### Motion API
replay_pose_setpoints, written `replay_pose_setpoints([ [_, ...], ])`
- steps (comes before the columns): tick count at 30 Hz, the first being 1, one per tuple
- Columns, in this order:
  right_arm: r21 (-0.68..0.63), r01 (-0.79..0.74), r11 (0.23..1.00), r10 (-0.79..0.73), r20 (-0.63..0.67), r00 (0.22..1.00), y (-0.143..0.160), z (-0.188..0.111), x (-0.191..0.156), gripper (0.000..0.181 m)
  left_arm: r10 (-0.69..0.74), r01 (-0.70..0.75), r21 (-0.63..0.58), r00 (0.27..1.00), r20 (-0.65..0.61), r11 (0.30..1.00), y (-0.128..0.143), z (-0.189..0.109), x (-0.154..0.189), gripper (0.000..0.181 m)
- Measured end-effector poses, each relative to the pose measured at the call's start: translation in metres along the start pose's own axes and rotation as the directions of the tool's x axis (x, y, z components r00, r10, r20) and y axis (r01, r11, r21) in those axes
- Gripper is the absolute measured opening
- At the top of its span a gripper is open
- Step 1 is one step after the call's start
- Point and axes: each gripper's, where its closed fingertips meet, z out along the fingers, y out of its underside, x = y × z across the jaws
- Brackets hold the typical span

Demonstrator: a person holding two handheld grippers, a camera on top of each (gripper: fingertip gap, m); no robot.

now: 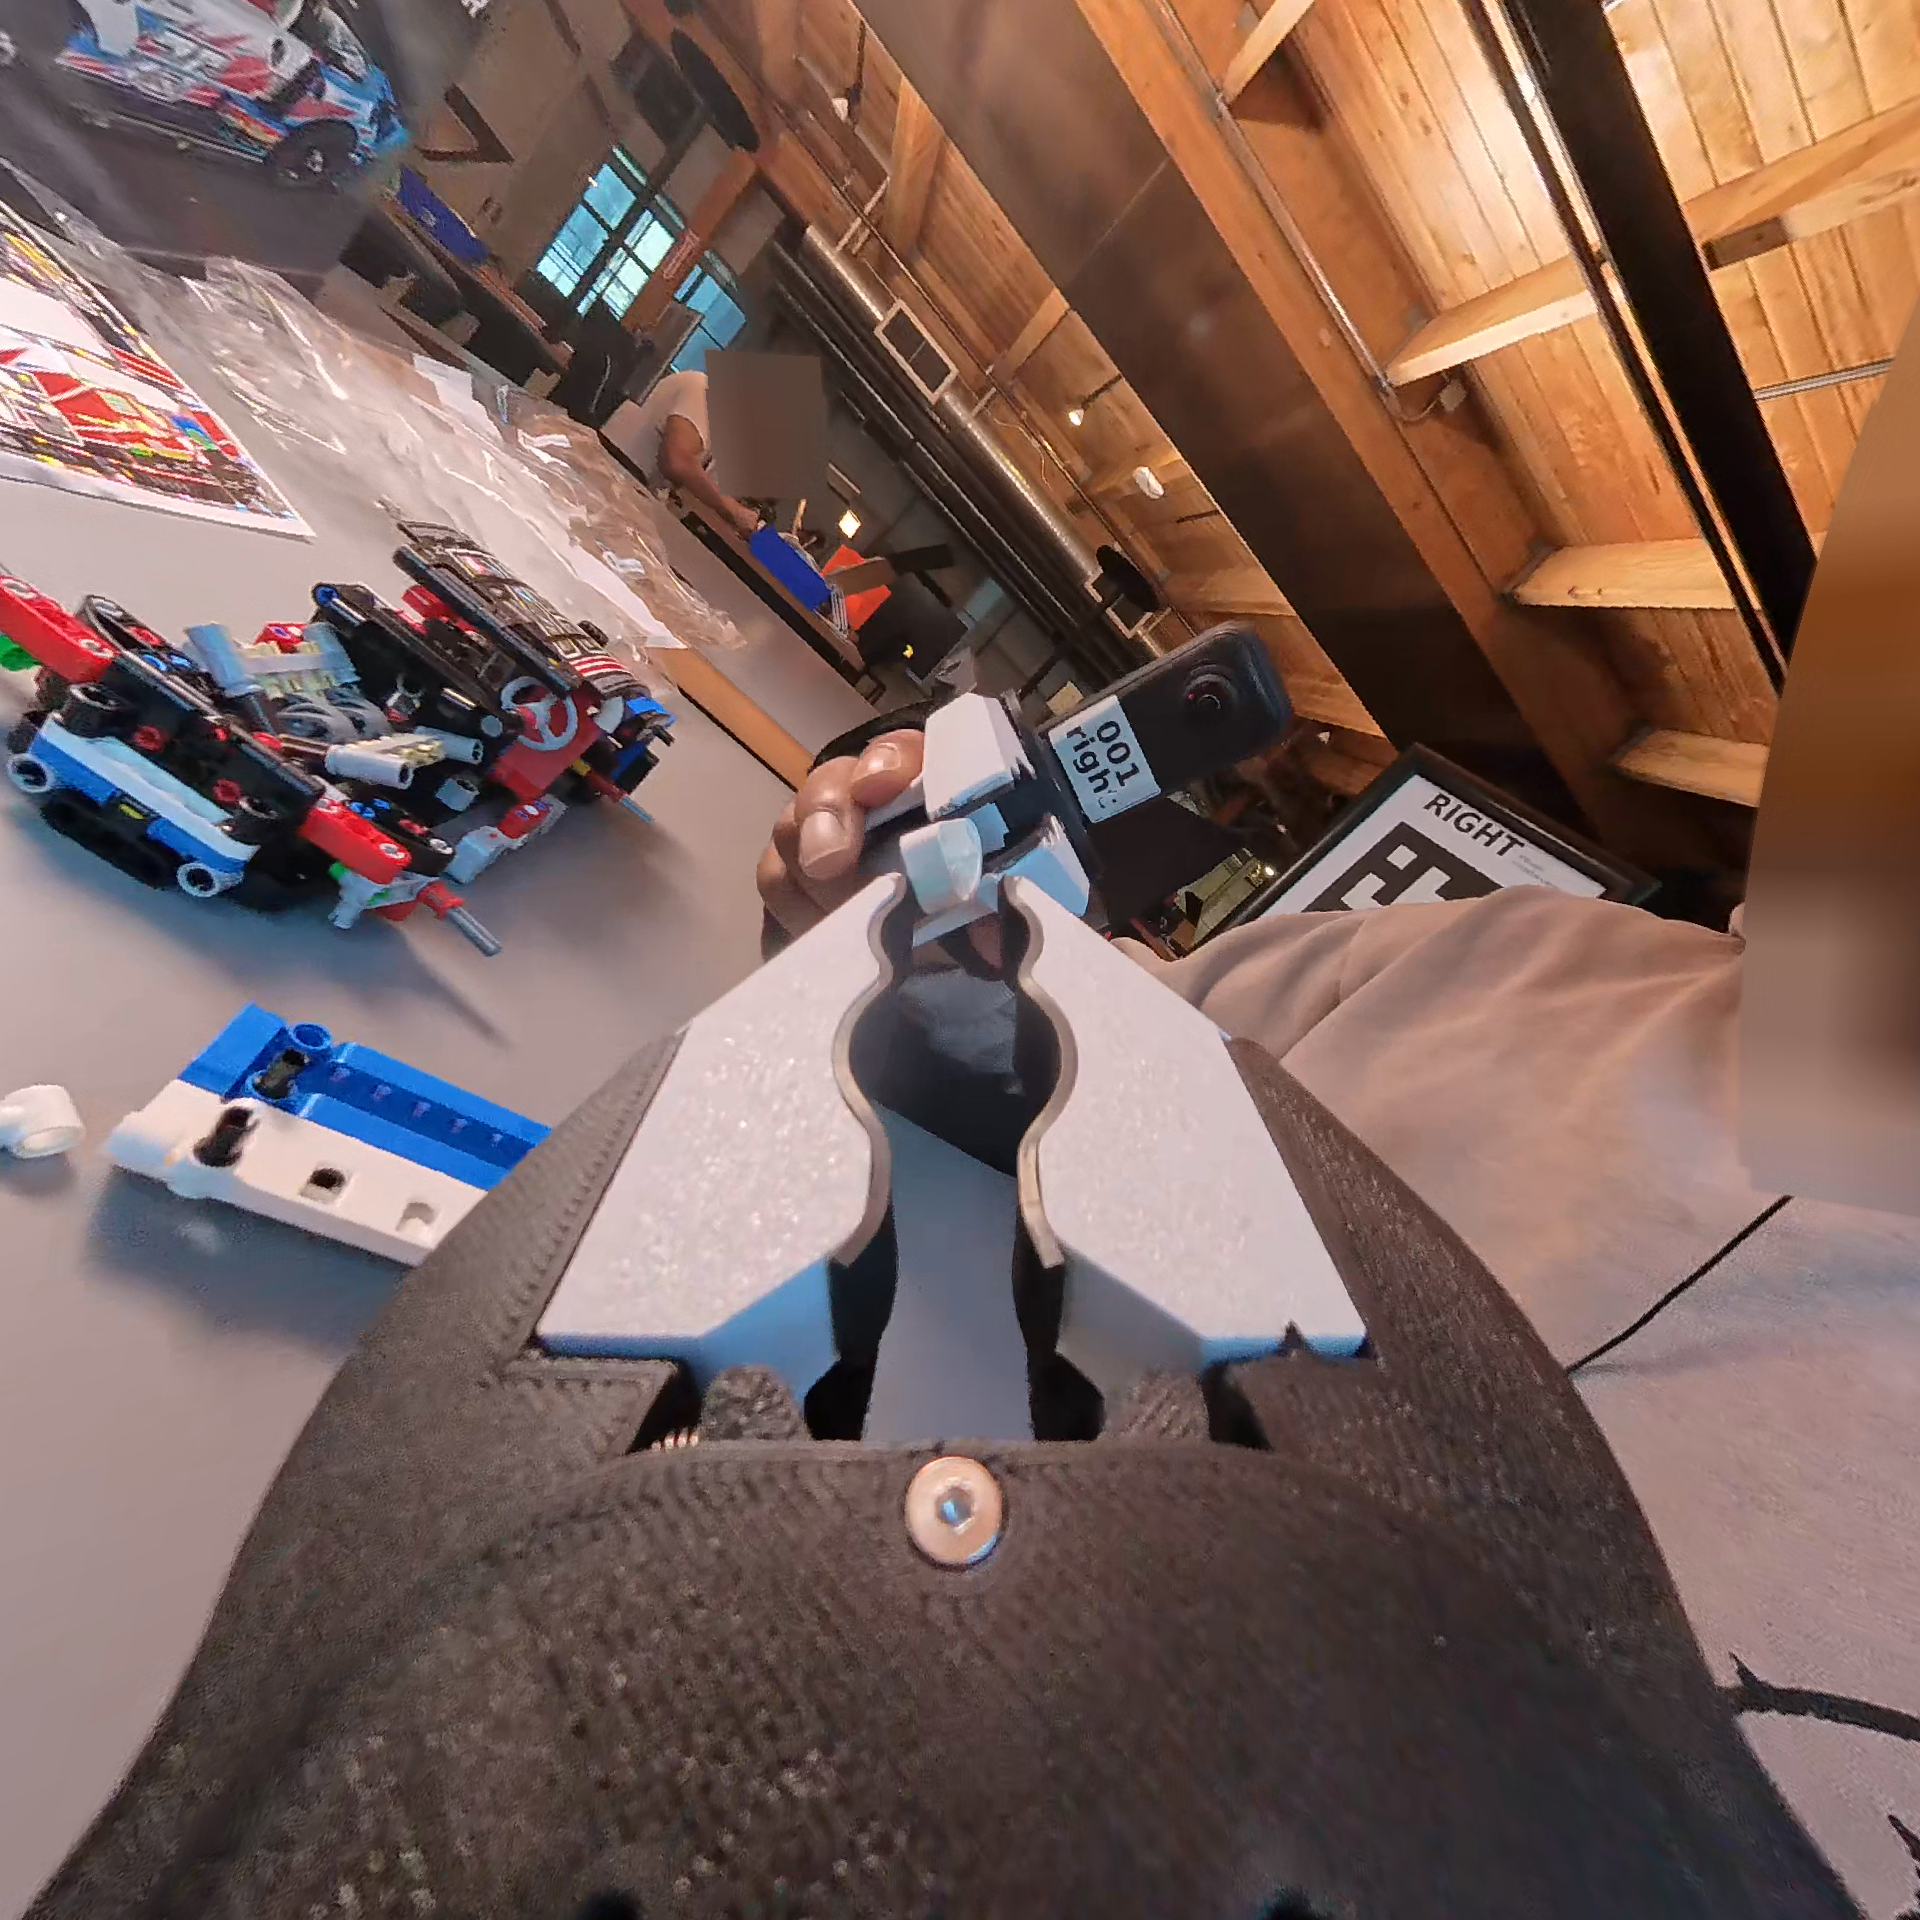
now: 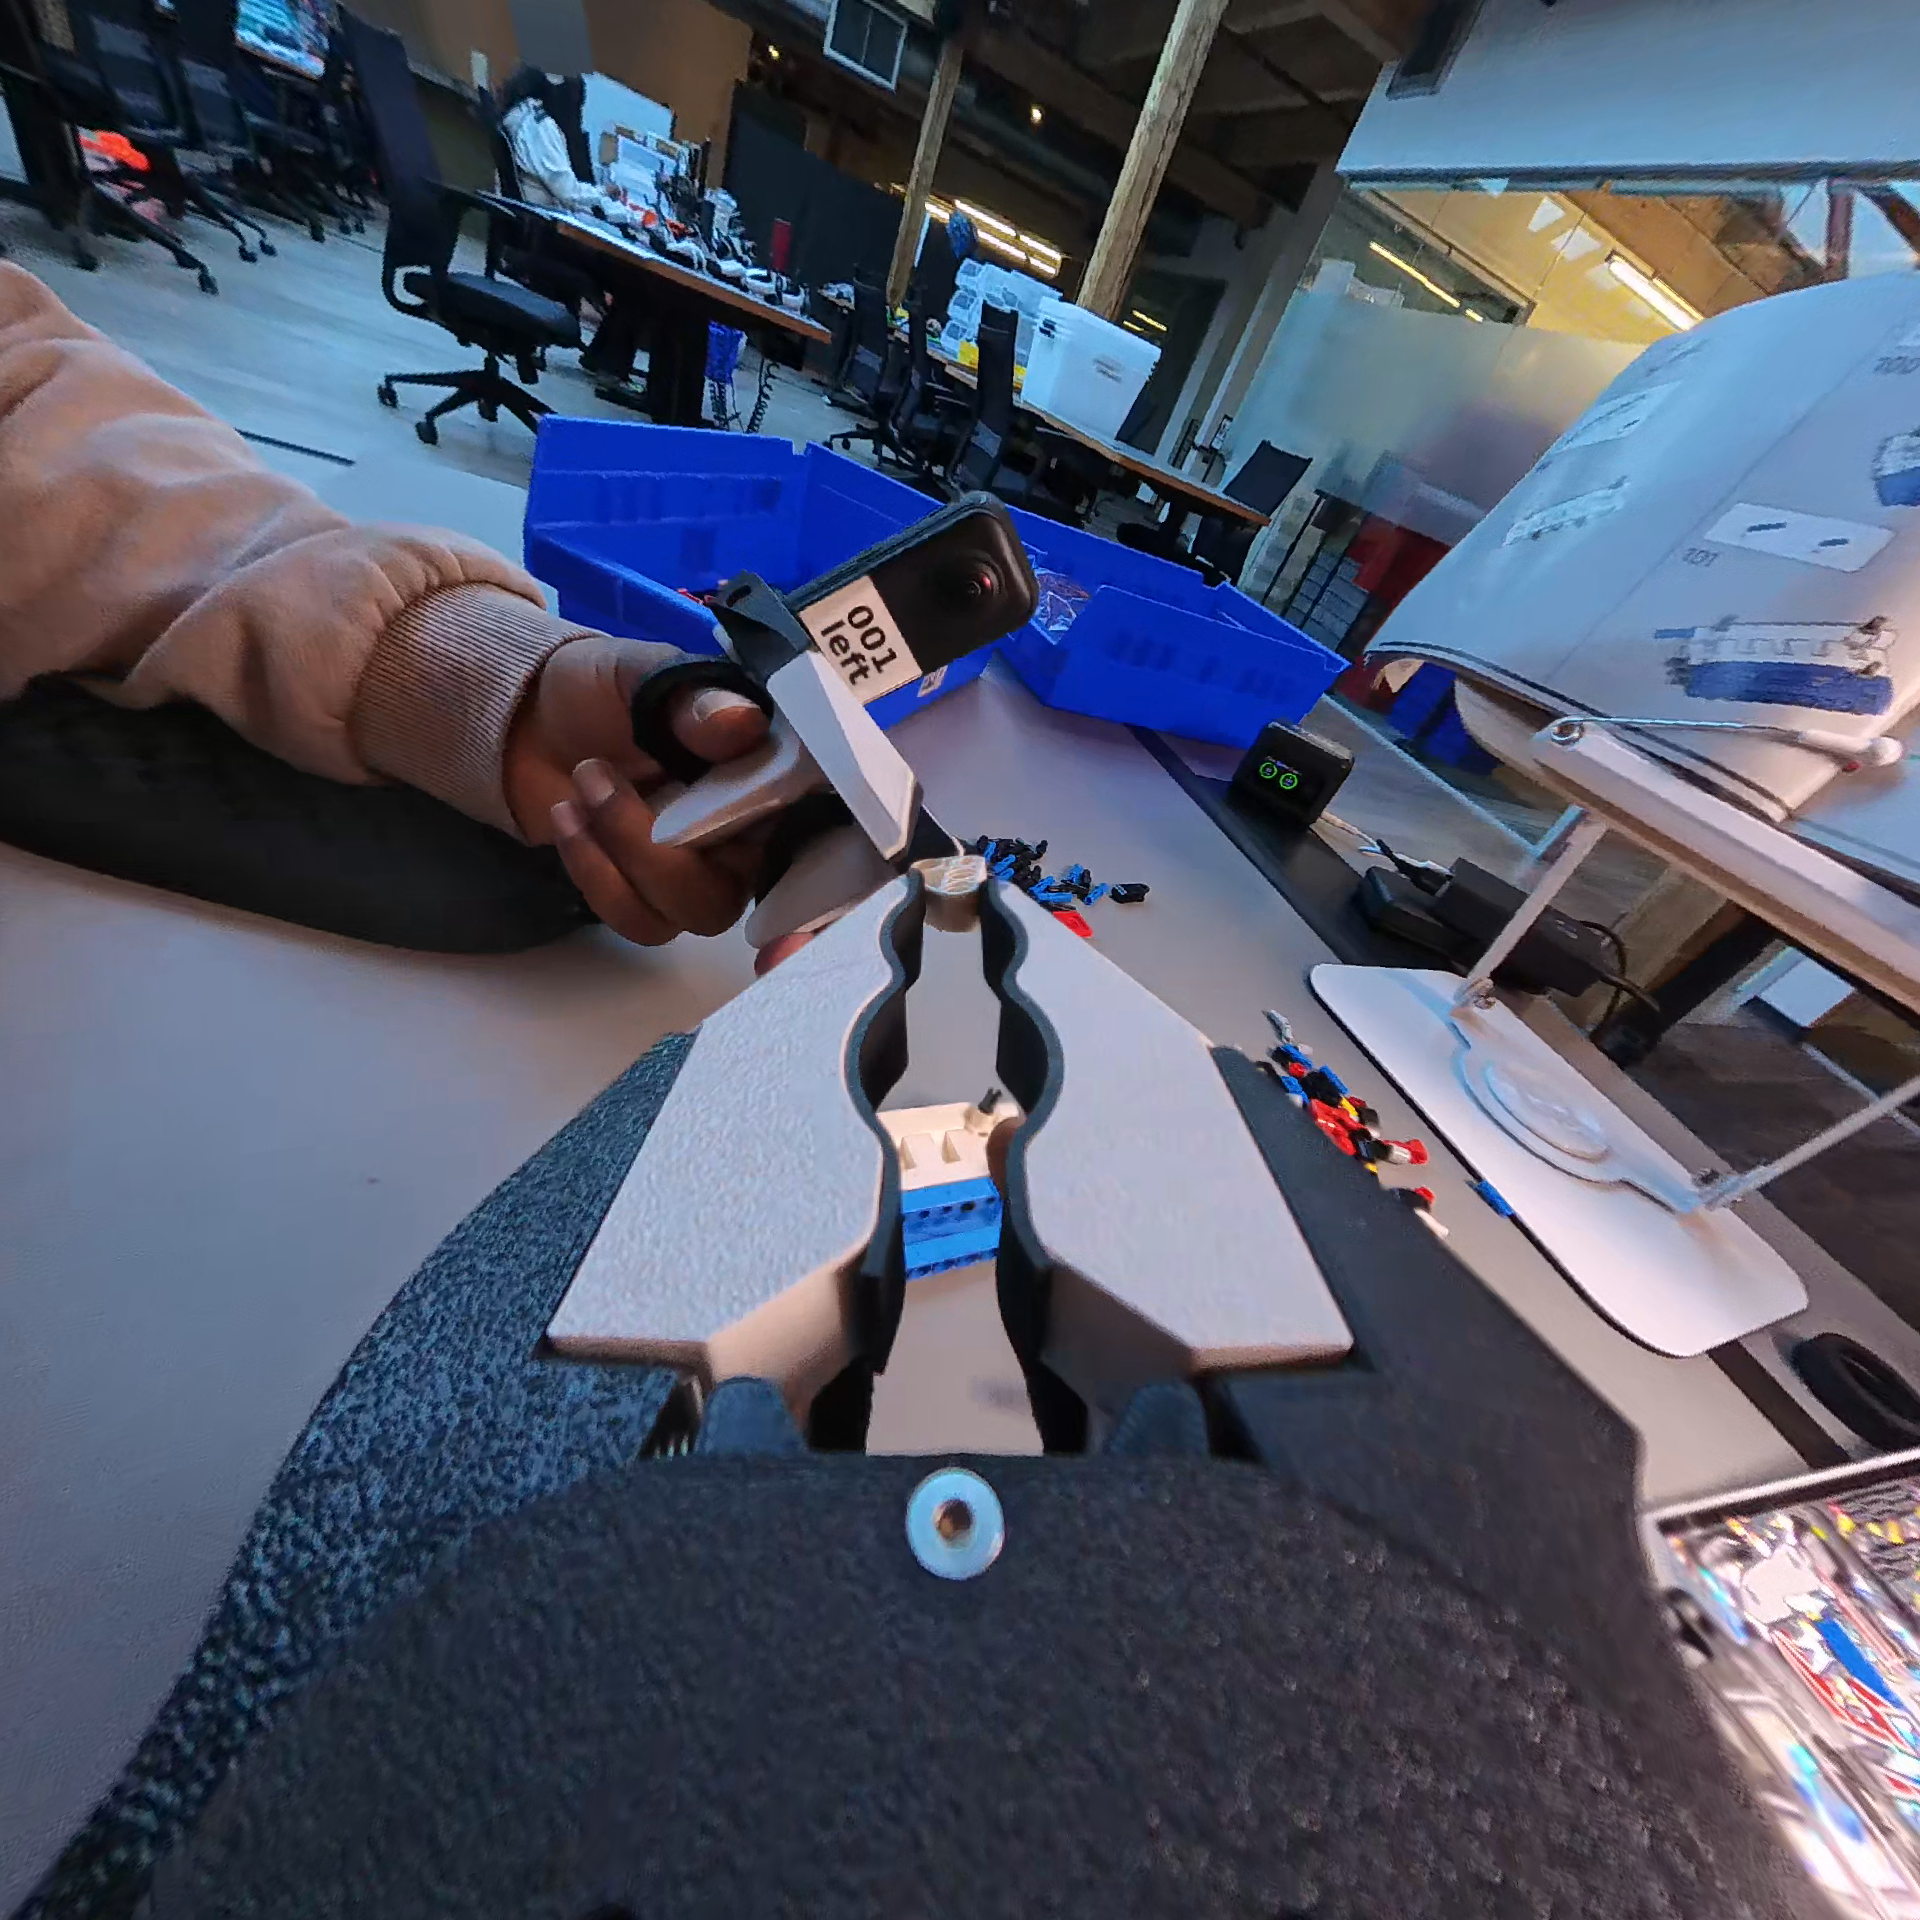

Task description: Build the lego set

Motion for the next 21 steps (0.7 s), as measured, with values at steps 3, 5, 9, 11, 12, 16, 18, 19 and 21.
replay_pose_setpoints([
  [3,-0.014,0.062,0.998,-0.062,-0.039,0.997,-0.001,0.001,0.001,0.008,-0.031,0.031,0.035,1.000,0.000,0.999,-0.004,0.001,-0.002,0.008],
  [5,-0.025,0.101,0.995,-0.102,-0.071,0.992,-0.001,0.001,0.002,0.008,-0.061,0.062,0.060,0.998,-0.012,0.996,-0.007,0.001,-0.002,0.007],
  [9,-0.031,0.137,0.990,-0.139,-0.071,0.988,0.000,0.003,-0.002,0.007,-0.046,0.047,0.090,0.999,-0.018,0.995,-0.014,-0.003,-0.001,0.004],
  [11,-0.024,0.124,0.992,-0.125,-0.045,0.991,0.000,0.003,-0.005,0.007,-0.024,0.025,0.054,0.999,-0.022,0.998,-0.011,-0.004,0.000,0.004],
  [12,-0.022,0.118,0.993,-0.119,-0.027,0.993,0.000,0.003,-0.008,0.009,-0.009,0.010,0.039,1.000,-0.020,0.999,-0.010,-0.004,0.001,0.004],
  [16,-0.024,0.068,0.997,-0.066,0.080,0.995,0.004,0.002,-0.020,0.016,0.012,-0.014,-0.041,0.999,-0.035,0.999,-0.002,-0.006,0.002,0.004],
  [18,-0.036,0.070,0.997,-0.065,0.123,0.990,0.006,0.000,-0.024,0.019,0.022,-0.025,-0.071,0.999,-0.034,0.997,0.001,-0.006,0.001,0.004],
  [19,-0.036,0.062,0.997,-0.056,0.147,0.987,0.007,-0.002,-0.026,0.016,0.034,-0.036,-0.081,0.999,-0.031,0.996,0.001,-0.006,0.001,0.005],
  [21,-0.041,0.032,0.999,-0.025,0.168,0.985,0.007,-0.007,-0.023,0.012,0.061,-0.063,-0.091,0.998,-0.029,0.994,-0.002,-0.008,0.002,0.004],
])
